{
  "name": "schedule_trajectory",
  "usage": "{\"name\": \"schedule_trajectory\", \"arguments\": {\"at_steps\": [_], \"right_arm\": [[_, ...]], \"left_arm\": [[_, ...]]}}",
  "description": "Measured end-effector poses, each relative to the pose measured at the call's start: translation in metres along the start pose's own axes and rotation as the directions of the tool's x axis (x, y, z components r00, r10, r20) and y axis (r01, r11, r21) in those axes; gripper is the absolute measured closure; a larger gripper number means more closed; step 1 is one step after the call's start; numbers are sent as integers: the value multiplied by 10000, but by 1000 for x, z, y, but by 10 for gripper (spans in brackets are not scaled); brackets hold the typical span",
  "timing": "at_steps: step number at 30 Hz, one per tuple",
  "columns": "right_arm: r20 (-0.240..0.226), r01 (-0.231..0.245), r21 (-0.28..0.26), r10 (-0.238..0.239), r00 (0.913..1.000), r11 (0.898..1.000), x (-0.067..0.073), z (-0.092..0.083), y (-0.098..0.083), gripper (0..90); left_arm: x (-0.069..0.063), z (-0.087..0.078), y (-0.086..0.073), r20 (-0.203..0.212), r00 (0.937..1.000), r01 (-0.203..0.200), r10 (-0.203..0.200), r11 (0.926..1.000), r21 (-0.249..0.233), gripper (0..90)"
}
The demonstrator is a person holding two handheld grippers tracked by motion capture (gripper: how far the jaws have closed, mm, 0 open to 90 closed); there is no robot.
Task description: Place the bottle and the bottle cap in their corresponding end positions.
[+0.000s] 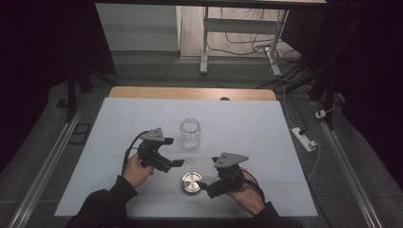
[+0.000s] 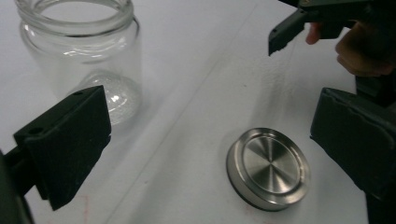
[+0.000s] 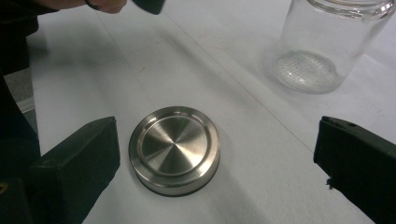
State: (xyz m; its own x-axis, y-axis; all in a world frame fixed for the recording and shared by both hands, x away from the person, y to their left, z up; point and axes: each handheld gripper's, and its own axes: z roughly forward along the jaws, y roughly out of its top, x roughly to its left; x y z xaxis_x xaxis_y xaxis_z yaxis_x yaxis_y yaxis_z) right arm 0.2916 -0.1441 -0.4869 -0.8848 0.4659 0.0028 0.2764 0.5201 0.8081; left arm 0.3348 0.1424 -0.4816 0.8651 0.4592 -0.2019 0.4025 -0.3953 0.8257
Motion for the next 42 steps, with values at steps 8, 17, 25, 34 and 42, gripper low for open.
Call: {"name": "schedule_trajectory", "arguments": {"at_steps": [8,17,25,34,42], "right_arm": [[129,-22,4,22,9999,10000,-2,-7,-2,3],[269,-406,-76,408,9988,9991,-5,-17,-5,3],[409,-657,-244,667,9969,9975,-6,-26,-8,3],[652,-700,-326,720,9953,9970,-8,-38,-12,3],[907,-842,-320,868,9921,9959,-8,-50,-19,3]], "left_arm": [[-11,-9,-7,49,10000,-51,51,10000,-40,0],[-22,-16,-17,-43,10000,-63,64,9998,214,0],[-30,-25,-24,-203,9998,-34,38,9998,213,0],[-38,-42,-37,-577,9981,215,-205,9996,168,0],[-41,-60,-53,-882,9944,593,-590,9982,3,0]]}}
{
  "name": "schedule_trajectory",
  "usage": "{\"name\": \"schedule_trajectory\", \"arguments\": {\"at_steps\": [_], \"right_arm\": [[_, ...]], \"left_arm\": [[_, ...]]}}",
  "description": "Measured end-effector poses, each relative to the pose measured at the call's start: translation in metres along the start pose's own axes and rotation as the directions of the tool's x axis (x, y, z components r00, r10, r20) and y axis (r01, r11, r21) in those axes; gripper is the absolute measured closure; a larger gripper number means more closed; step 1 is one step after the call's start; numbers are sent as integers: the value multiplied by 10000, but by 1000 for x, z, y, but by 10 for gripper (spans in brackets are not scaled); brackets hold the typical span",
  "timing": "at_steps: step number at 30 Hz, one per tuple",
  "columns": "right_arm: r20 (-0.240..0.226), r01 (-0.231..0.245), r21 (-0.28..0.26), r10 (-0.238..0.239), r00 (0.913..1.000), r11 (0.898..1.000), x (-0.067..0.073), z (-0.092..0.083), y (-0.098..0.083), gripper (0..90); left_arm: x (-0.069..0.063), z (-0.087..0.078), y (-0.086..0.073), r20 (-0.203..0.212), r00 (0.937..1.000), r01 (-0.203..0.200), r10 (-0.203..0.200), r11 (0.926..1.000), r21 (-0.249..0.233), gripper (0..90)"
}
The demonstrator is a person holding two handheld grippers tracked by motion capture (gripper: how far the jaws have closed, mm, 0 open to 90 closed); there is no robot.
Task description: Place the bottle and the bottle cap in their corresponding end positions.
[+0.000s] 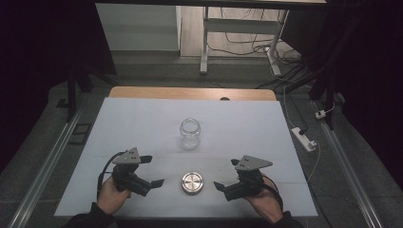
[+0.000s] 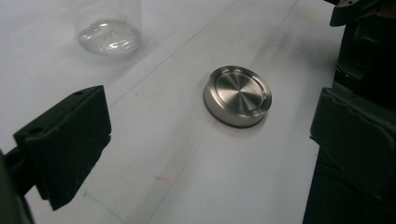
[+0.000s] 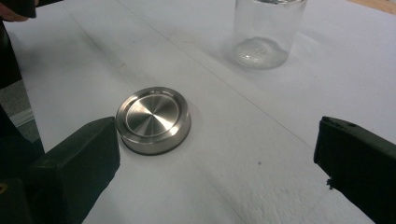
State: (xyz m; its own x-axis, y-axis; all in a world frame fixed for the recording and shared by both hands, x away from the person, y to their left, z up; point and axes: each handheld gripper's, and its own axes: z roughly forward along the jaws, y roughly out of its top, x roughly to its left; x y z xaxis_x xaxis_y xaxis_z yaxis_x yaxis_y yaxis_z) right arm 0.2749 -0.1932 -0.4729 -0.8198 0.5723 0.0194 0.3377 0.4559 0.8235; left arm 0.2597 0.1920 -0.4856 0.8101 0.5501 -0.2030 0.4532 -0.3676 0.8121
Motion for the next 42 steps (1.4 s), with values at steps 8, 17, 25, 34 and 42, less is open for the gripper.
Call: {"name": "schedule_trajectory", "arguments": {"at_steps": [8,17,25,34,42], "right_arm": [[358,-190,-80,193,9992,9998,-5,-13,-9,3],[991,-395,-36,396,9943,9992,-11,-31,-24,3],[1510,-821,-95,826,9851,9966,-20,-49,-39,3],[2035,-1479,-181,1484,9677,9888,-28,-68,-59,3],[2546,-1879,-92,1841,9494,9821,-33,-81,-74,3]], "left_arm": [[-1,-18,-15,-322,9990,318,-323,9994,-143,0],[0,-39,-40,-776,9933,840,-852,9963,-179,0],[1,-60,-61,-1183,9838,1301,-1346,9905,-452,0],[3,-77,-80,-1691,9672,1820,-1893,9816,-579,0],[0,-80,-90,-2183,9578,1886,-1872,9819,-145,0]]}}
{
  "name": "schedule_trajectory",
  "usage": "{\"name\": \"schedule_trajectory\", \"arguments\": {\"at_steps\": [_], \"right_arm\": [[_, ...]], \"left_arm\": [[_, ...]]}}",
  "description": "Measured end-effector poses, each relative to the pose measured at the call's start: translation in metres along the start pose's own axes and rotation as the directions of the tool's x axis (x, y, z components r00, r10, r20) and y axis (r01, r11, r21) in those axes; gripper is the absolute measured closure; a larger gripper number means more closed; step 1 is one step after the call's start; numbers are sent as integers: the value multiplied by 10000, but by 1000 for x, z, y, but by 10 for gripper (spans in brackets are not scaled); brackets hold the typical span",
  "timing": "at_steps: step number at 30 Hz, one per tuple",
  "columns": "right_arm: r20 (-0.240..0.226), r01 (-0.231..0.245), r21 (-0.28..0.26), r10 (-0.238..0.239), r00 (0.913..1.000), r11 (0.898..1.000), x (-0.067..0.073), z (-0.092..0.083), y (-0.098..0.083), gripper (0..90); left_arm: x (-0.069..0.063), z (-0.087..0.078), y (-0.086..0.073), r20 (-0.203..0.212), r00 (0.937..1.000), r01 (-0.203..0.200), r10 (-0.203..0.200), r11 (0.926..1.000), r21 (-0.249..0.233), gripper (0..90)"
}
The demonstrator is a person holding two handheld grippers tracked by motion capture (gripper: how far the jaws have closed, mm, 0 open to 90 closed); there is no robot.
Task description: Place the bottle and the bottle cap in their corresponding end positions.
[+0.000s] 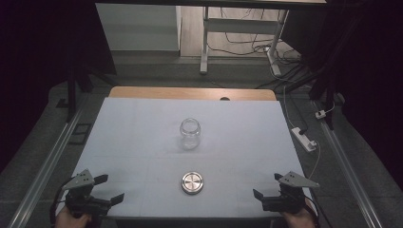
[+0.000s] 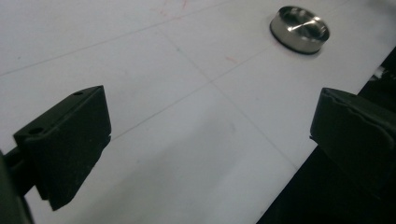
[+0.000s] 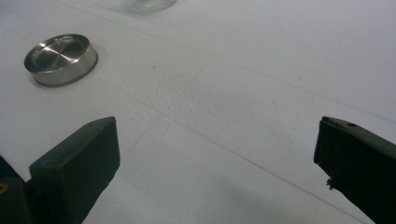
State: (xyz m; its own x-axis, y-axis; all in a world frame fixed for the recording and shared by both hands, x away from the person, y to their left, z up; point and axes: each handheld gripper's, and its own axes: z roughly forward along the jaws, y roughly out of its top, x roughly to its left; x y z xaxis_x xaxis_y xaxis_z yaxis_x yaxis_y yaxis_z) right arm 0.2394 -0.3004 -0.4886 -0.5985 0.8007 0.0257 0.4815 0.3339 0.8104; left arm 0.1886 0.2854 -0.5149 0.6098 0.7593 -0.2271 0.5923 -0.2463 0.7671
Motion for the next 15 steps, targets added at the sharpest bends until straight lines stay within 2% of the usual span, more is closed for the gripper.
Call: {"name": "schedule_trajectory", "arguments": {"at_steps": [7,12,15], "right_arm": [[129,-148,476,142,9998,9988,-2,-1,-8,3],[269,-254,612,238,9994,9978,-2,-2,-9,3],[360,-151,745,124,9993,9971,-1,-1,-9,3]], "left_arm": [[-2,0,-8,-583,9983,-41,77,9980,623,0],[-1,-1,-9,-636,9979,153,-109,9975,695,0],[0,-1,-8,-561,9981,281,-243,9972,686,0]]}}
